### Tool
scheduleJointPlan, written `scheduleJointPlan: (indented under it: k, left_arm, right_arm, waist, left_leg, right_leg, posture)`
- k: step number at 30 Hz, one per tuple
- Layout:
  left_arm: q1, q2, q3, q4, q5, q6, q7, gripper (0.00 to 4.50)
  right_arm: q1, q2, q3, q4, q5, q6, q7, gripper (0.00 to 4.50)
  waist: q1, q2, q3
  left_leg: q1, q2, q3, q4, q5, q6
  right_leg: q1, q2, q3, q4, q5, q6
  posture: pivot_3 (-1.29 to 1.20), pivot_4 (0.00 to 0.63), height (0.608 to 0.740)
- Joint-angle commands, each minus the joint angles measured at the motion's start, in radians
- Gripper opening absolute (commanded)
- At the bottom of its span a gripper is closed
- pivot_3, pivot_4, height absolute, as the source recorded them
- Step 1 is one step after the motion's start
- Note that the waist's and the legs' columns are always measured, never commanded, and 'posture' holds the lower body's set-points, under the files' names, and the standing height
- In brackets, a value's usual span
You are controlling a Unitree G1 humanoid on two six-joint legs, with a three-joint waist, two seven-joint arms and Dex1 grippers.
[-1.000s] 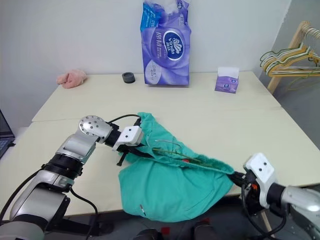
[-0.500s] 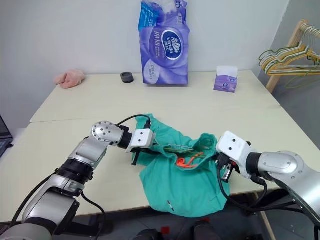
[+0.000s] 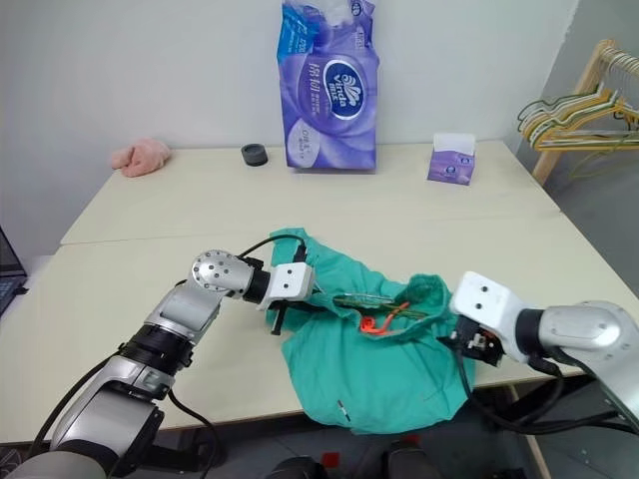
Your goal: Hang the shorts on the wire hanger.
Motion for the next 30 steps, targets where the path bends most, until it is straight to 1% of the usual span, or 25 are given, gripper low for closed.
scheduleJointPlan:
  k: [1, 3, 5, 11, 14, 19, 22, 23, 30]
  left_arm:
    - [-0.012, -0.002, 0.011, -0.028, -0.004, -0.005, 0.008, 0.00]
    - [-0.013, -0.003, 0.010, -0.026, -0.004, -0.006, 0.007, 0.00]
    - [-0.014, -0.003, 0.009, -0.024, -0.002, -0.009, 0.005, 0.00]
    - [-0.017, -0.003, 0.005, -0.022, -0.001, -0.013, -0.006, 0.00]
    - [-0.020, -0.005, 0.005, -0.018, -0.003, -0.015, -0.008, 0.00]
    - [-0.021, -0.003, 0.008, -0.020, -0.007, -0.013, -0.012, 0.00]
    - [-0.021, 0.002, 0.017, -0.020, -0.014, -0.014, -0.014, 0.00]
    - [-0.020, 0.003, 0.020, -0.020, -0.016, -0.013, -0.013, 0.00]
    - [-0.009, -0.006, 0.048, -0.034, -0.064, 0.037, -0.014, 0.00]
  right_arm:
    - [0.063, 0.014, -0.095, -0.005, 0.023, 0.036, 0.010, 4.45]
    - [0.099, 0.045, -0.108, 0.018, 0.026, 0.050, -0.003, 4.45]
    - [0.105, 0.074, -0.102, 0.035, 0.021, 0.051, -0.018, 4.45]
    - [-0.008, 0.165, 0.065, 0.147, -0.038, 0.017, -0.056, 4.45]
    - [-0.100, 0.187, 0.196, 0.228, -0.103, -0.025, -0.042, 4.45]
    - [-0.212, 0.216, 0.320, 0.345, -0.178, -0.079, -0.006, 4.45]
    - [-0.243, 0.195, 0.363, 0.386, -0.204, -0.109, 0.050, 3.85]
    - [-0.248, 0.188, 0.371, 0.391, -0.212, -0.119, 0.065, 3.54]
    - [-0.259, 0.187, 0.380, 0.394, -0.262, -0.159, 0.093, 1.08]
  waist:
    - [-0.001, 0.000, 0.000]
    - [-0.001, 0.000, 0.000]
    - [-0.001, 0.000, 0.000]
    - [-0.004, 0.002, -0.001]
    - [-0.006, 0.002, -0.002]
    - [-0.009, 0.002, -0.002]
    - [-0.009, 0.003, -0.002]
    - [-0.008, 0.003, -0.002]
    - [-0.008, 0.003, -0.002]
  left_leg:
    - [0.000, 0.000, 0.000, 0.000, 0.000, 0.000]
    - [0.000, 0.000, 0.000, 0.000, 0.000, 0.000]
    - [0.000, 0.000, 0.000, 0.000, 0.000, 0.000]
    - [0.001, 0.000, 0.001, 0.000, 0.000, 0.000]
    - [0.001, 0.000, 0.001, 0.000, 0.000, 0.000]
    - [0.000, 0.000, 0.000, 0.000, 0.000, 0.000]
    - [0.000, -0.001, 0.000, 0.000, 0.000, 0.000]
    - [0.000, -0.001, 0.000, 0.000, 0.000, 0.000]
    - [0.000, -0.001, 0.000, 0.000, 0.000, 0.000]
  right_leg:
    - [0.000, 0.000, 0.000, 0.000, 0.000, 0.000]
    - [0.000, 0.000, 0.000, 0.000, 0.000, 0.000]
    - [0.000, 0.000, 0.000, 0.001, 0.000, 0.000]
    - [0.000, 0.000, 0.001, 0.001, 0.000, 0.000]
    - [0.000, 0.000, 0.000, 0.001, 0.000, 0.000]
    - [0.000, 0.000, 0.000, 0.000, 0.000, 0.000]
    - [0.000, 0.000, 0.000, 0.001, 0.000, 0.000]
    - [0.000, 0.000, 0.000, 0.001, 0.000, 0.000]
    - [0.000, 0.000, 0.000, 0.001, 0.000, 0.000]
  posture:
    - [-0.24, 0.060, 0.740]
    - [-0.24, 0.058, 0.740]
    - [-0.24, 0.057, 0.740]
    - [-0.24, 0.054, 0.740]
    - [-0.24, 0.051, 0.740]
    - [-0.23, 0.051, 0.740]
    - [-0.22, 0.051, 0.740]
    - [-0.22, 0.051, 0.740]
    - [-0.22, 0.051, 0.740]
